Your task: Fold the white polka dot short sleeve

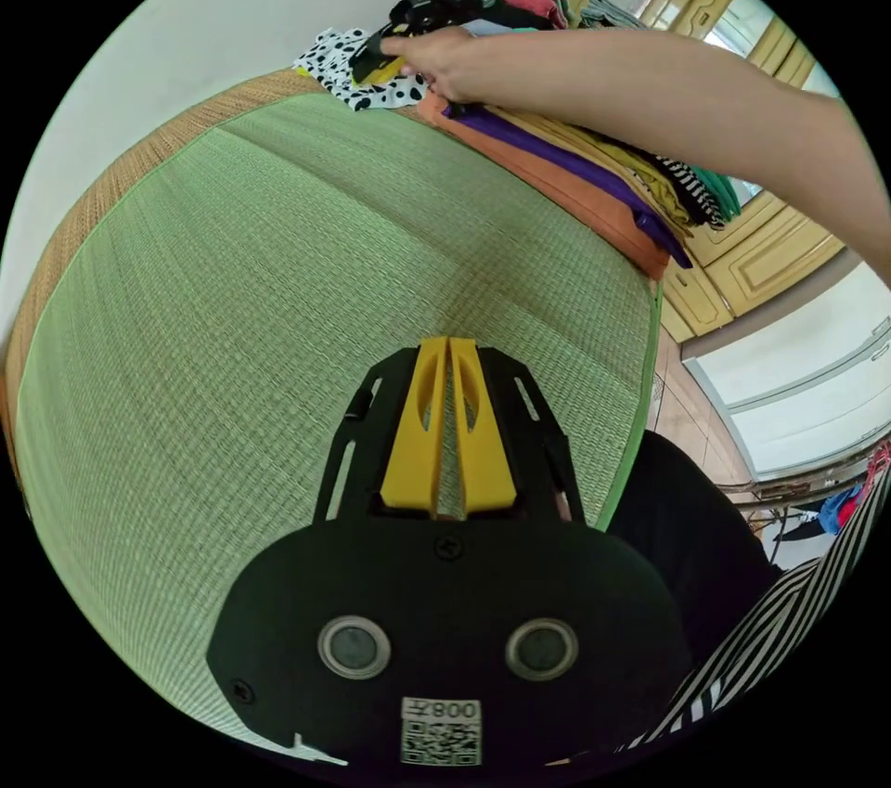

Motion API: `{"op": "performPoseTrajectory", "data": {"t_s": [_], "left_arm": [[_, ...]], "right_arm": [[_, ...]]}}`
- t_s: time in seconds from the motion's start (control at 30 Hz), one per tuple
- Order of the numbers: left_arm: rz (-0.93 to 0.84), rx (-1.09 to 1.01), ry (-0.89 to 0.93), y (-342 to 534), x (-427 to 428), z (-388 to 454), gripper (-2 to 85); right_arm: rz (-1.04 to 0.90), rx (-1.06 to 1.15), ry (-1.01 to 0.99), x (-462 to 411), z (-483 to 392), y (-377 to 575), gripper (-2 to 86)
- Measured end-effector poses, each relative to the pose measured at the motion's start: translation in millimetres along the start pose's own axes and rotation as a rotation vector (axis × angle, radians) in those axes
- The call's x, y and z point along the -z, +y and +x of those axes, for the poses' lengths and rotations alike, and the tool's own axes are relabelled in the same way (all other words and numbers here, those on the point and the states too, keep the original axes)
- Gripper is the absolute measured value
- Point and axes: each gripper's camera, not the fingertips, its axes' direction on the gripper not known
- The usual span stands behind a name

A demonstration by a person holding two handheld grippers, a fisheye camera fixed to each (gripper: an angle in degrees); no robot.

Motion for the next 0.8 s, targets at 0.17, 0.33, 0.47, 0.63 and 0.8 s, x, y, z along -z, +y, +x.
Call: {"op": "performPoseTrajectory", "data": {"t_s": [0.17,0.33,0.47,0.63,0.8], "left_arm": [[0.005,0.025,0.056,3,38,-10,0.2],[0.002,0.046,0.156,5,73,-20,0.1],[0.033,0.087,0.235,23,119,-25,0.1],[0.068,0.173,0.249,55,183,-32,0.2],[0.095,0.259,0.235,87,245,-35,0.2]], "right_arm": [[-0.078,-0.054,-0.014,-37,9,-21,6.3],[-0.084,-0.045,-0.081,-33,5,-15,2.0],[-0.016,0.037,-0.188,0,-10,14,1.5],[-0.028,0.210,-0.339,53,-48,98,1.3],[-0.104,0.266,-0.377,91,-62,184,1.3]]}}
